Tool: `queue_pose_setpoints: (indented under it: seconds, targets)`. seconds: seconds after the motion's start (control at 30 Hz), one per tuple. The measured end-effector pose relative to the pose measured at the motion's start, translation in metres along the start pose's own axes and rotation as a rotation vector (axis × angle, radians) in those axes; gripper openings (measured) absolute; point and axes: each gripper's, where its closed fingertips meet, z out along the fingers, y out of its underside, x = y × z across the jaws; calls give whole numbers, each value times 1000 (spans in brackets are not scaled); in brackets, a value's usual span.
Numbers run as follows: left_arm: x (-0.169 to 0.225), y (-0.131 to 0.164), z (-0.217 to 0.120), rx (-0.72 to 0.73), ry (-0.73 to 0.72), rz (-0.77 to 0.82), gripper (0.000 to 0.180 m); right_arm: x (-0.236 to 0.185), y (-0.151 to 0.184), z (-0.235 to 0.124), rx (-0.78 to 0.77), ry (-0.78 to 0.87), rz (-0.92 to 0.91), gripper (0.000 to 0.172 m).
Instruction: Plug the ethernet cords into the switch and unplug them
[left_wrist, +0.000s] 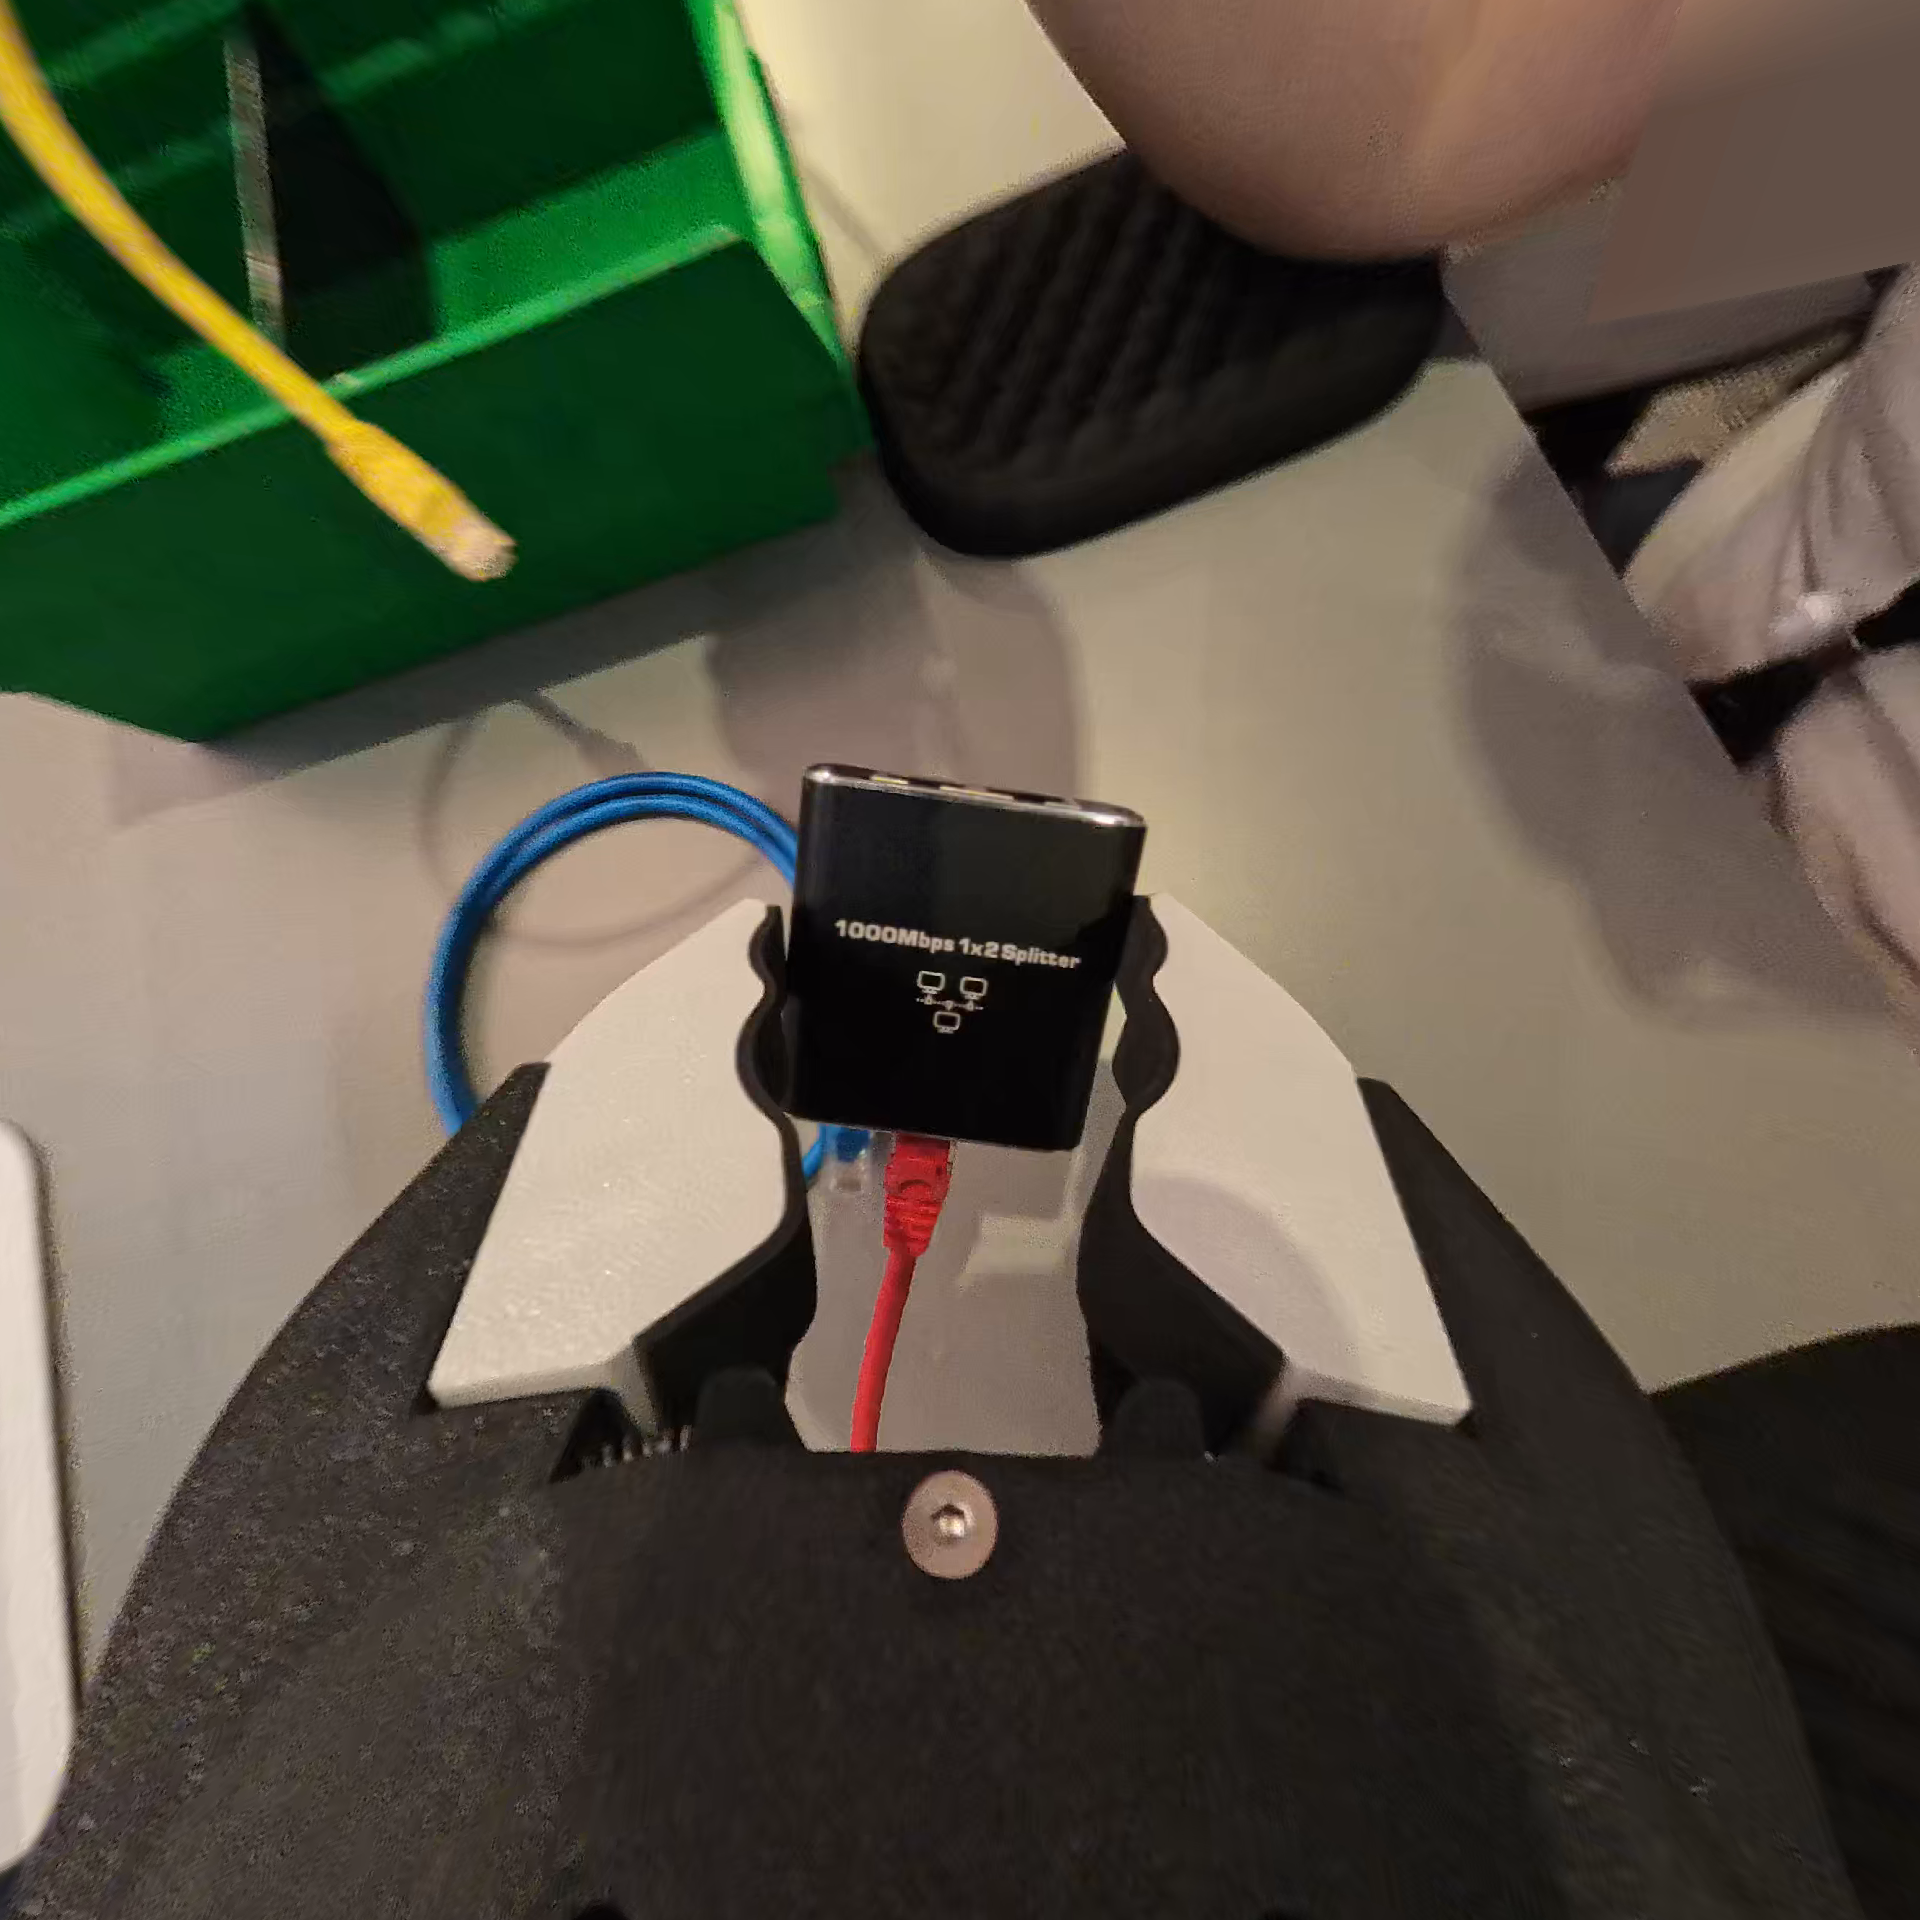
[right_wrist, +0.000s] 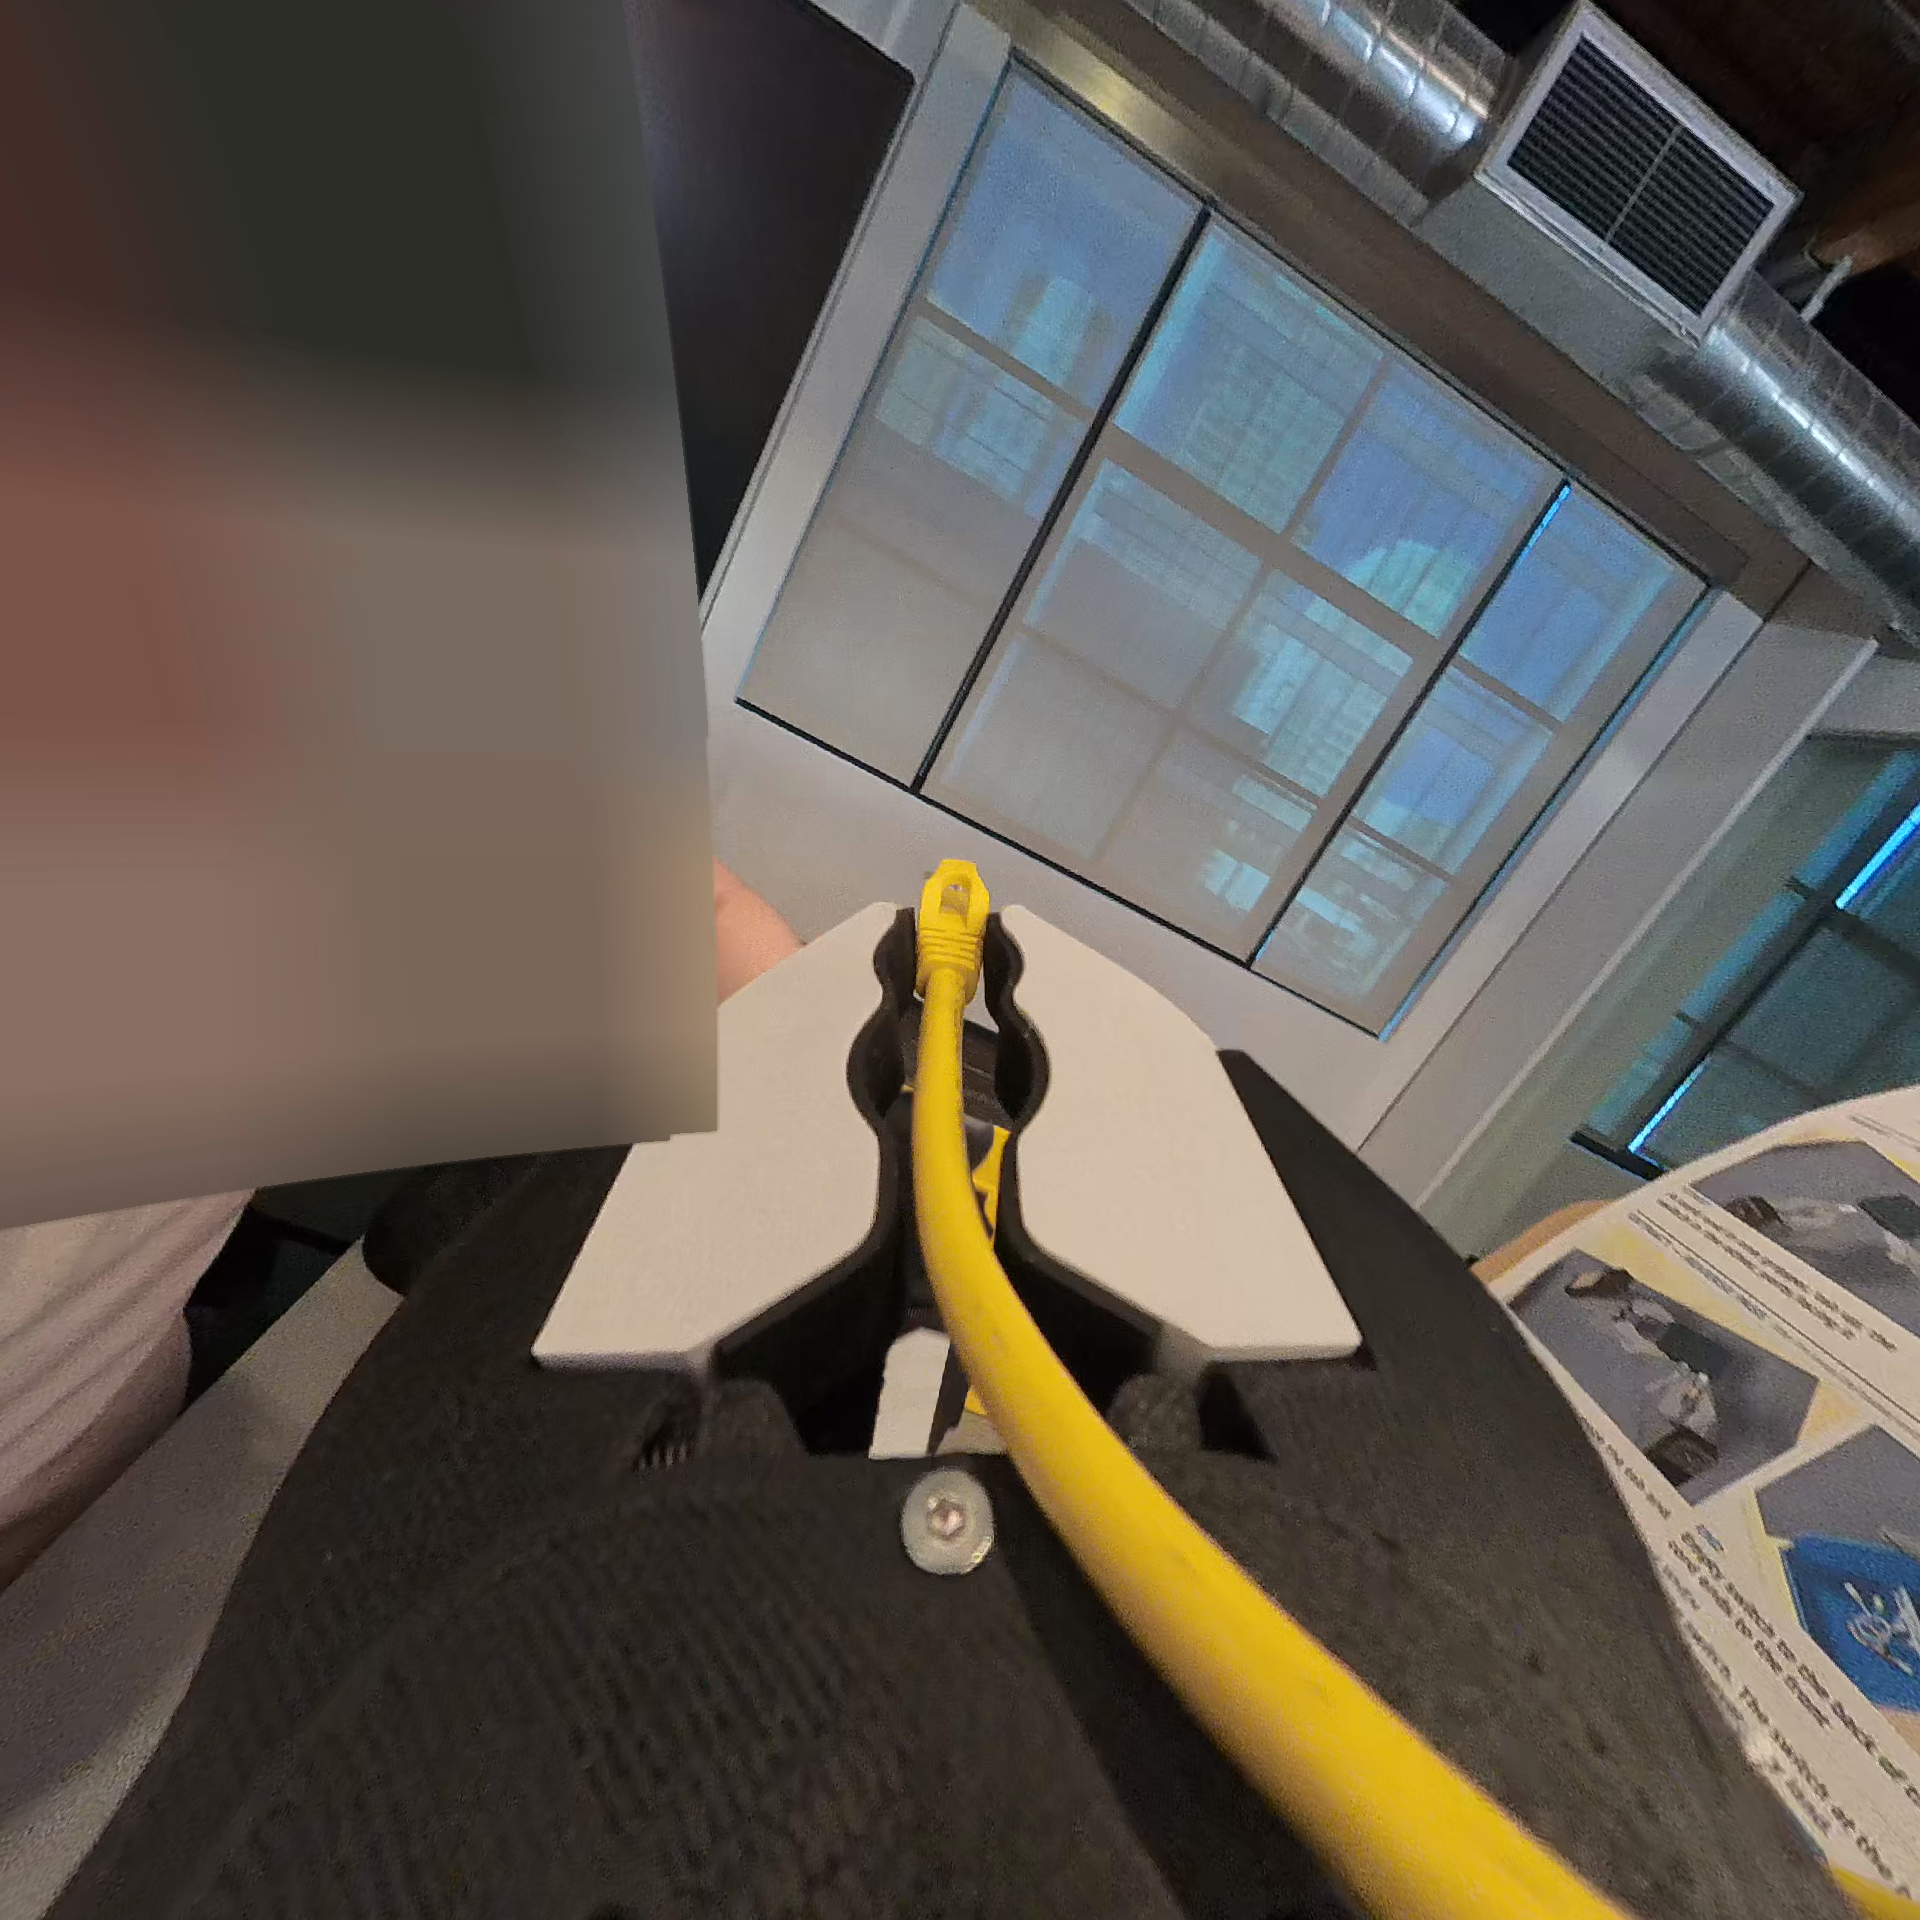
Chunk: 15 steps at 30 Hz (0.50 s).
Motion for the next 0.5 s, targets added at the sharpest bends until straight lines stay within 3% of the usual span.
queue_pose_setpoints:
  seconds: [0.2,0.5]
  targets:
    - [-15,-10,-52,149,-210,-84,61,8,29,25,-52,0,86,13]
    - [-27,-17,-101,262,-219,-108,61,18,94,57,-150,-11,240,13]
